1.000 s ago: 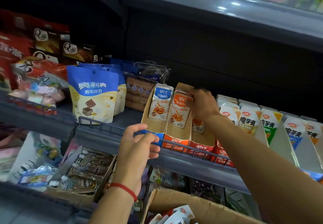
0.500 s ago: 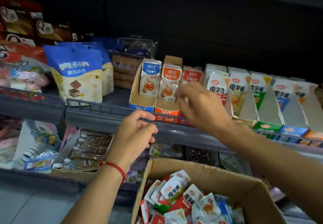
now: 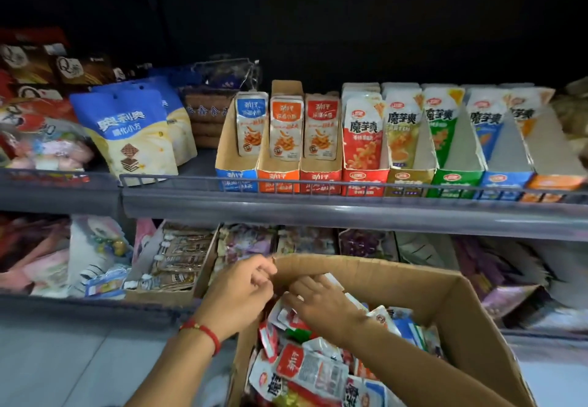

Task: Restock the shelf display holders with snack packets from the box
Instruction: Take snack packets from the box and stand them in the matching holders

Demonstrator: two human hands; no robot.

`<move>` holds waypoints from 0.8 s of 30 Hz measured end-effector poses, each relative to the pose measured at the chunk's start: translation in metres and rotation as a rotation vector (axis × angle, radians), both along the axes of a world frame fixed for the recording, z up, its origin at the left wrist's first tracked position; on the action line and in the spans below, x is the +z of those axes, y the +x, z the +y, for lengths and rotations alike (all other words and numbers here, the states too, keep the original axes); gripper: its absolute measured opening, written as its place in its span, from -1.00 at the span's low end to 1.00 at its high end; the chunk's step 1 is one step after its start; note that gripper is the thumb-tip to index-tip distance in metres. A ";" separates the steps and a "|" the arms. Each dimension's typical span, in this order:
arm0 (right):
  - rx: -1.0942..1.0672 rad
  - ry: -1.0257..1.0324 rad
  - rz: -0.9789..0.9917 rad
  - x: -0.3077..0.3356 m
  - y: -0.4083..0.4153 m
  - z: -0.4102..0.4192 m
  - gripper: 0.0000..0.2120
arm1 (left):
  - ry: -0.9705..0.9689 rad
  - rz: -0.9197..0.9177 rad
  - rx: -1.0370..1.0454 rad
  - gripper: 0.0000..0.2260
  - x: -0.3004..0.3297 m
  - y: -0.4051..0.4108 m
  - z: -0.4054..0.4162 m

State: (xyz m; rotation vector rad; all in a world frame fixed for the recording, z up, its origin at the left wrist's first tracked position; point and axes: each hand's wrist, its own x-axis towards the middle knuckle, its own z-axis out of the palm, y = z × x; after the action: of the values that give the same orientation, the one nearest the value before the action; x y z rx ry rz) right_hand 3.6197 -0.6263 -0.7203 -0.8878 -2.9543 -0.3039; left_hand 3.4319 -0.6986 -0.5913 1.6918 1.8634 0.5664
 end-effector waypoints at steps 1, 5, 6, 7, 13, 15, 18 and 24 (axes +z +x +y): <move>0.002 0.035 0.002 -0.001 -0.002 -0.002 -0.76 | -0.001 0.006 0.004 -0.83 -0.002 -0.001 0.000; -0.006 0.126 0.041 -0.008 0.005 -0.007 -0.69 | 0.028 0.018 0.006 -0.84 -0.002 0.003 0.003; -0.007 0.128 0.042 -0.010 0.010 -0.007 -0.64 | 0.038 0.024 0.002 -0.84 -0.002 0.005 0.004; -0.007 0.127 0.039 -0.010 0.015 -0.008 -0.62 | 0.047 0.029 -0.004 -0.83 -0.002 0.007 0.005; -0.116 -0.017 0.002 0.009 0.034 -0.009 -0.78 | 0.035 0.037 -0.042 -0.81 -0.001 0.020 0.012; -0.183 -0.148 0.126 0.020 0.046 -0.006 -0.85 | 0.034 0.030 -0.044 -0.81 0.000 0.024 0.014; -0.319 -0.424 0.450 0.061 0.069 -0.012 -0.89 | 0.018 -0.024 -0.083 -0.80 -0.001 0.033 0.017; -0.551 -0.650 0.873 0.136 0.111 -0.024 -0.88 | -0.183 -0.112 -0.276 -0.40 0.004 0.070 0.015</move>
State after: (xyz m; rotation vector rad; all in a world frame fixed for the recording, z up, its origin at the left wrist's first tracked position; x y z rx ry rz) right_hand 3.7305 -0.6503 -0.5843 -1.4045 -1.9378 0.8578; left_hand 3.5022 -0.6835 -0.5876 1.7188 1.5213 0.3591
